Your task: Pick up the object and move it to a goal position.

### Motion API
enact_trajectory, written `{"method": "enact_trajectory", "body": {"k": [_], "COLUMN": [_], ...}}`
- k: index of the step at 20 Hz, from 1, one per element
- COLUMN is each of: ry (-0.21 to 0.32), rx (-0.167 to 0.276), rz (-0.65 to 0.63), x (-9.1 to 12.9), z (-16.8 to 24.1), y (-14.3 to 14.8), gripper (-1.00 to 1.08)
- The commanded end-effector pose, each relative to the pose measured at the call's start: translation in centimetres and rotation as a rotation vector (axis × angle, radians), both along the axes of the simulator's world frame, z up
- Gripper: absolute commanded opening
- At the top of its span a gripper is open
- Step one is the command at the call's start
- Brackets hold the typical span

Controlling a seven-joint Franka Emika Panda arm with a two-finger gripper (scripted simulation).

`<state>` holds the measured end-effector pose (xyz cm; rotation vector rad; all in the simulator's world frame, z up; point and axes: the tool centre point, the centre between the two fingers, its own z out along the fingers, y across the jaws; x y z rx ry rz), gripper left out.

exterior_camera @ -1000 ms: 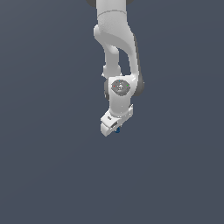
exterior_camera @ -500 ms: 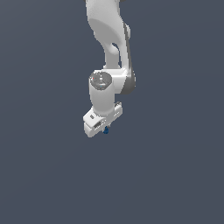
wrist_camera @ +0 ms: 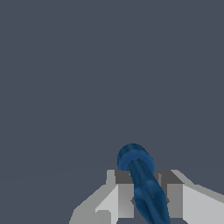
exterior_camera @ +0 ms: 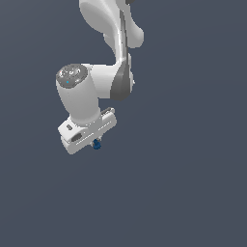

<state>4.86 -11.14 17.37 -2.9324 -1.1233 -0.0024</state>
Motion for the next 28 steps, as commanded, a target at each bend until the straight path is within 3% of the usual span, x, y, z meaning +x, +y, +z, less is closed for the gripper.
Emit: {"method": "enact_trajectory", "body": {"k": [1,14,28], "ry": [0.001,0.001,0.001], "rx": [0.001,-0.001,-0.002], "rz": [0.001,0.001,0.001], "x": [0.9,4.5,6.9], "z": [1.4,6.6,9.8], "y": [-1.7,-8.1,-12.0], "gripper": [-1.0,-1.0,-1.0]}}
